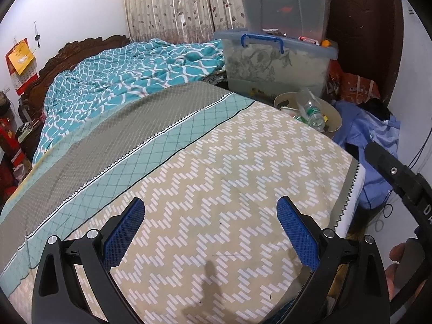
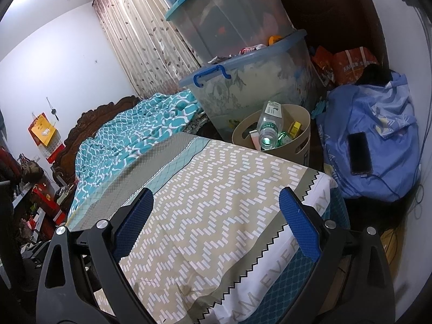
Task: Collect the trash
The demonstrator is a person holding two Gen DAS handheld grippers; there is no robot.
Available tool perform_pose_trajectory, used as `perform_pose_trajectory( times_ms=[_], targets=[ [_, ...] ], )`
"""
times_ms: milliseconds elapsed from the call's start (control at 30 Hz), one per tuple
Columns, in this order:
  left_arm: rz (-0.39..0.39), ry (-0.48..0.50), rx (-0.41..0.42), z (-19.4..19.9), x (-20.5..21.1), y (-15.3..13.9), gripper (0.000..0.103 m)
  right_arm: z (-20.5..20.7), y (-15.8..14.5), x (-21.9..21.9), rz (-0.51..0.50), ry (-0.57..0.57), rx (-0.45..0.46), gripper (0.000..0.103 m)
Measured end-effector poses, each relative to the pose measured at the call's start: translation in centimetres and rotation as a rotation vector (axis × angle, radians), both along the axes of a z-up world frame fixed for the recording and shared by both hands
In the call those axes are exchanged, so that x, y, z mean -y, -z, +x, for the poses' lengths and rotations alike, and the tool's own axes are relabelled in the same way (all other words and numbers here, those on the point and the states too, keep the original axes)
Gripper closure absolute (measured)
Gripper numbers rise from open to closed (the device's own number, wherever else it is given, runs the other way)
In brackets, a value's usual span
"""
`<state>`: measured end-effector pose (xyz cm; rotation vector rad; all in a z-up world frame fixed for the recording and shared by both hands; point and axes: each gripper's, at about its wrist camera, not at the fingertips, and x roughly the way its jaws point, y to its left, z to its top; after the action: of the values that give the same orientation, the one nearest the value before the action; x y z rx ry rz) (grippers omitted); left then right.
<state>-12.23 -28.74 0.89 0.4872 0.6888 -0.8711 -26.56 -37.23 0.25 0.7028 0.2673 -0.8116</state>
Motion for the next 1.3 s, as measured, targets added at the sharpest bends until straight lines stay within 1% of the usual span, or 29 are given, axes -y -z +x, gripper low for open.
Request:
perform_pose_trajectory(
  times_ms=[333, 533, 667, 900, 1100, 1300],
  targets=[
    [0.024, -0.023, 0.014, 0.0, -0.7, 0.3, 0.009, 0.6, 0.6, -0.2, 0.026, -0.022, 0.014, 0.009],
    [0.026, -0.047, 0.0, 0.2, -1.4, 0.4, 0.009, 0.8, 0.4, -0.7, 0.02, -0.041, 0.012, 0.009],
    [0.025, -0.039, 0.001, -0.2, -1.6, 0.5, 0.009, 0.5, 0.6, -0.7, 0.026, -0.039, 0.016, 0.009],
    [0.044, -0.017, -0.032, -0.5, -1.0, 1.7, 0.009, 0.2, 0.7, -0.6, 0.023, -0.03, 0.012, 0.009],
    [0.028, -0.004, -0.017, -0.8, -1.2, 1.5, 0.009, 0.4, 0.6, -0.7, 0.018, -0.029, 0.006, 0.009],
    [0.022, -0.011, -0.045, -0.4, -1.5, 1.8, 0.009, 0.6, 0.9, -0.9, 0.022, -0.035, -0.009, 0.009]
  ],
)
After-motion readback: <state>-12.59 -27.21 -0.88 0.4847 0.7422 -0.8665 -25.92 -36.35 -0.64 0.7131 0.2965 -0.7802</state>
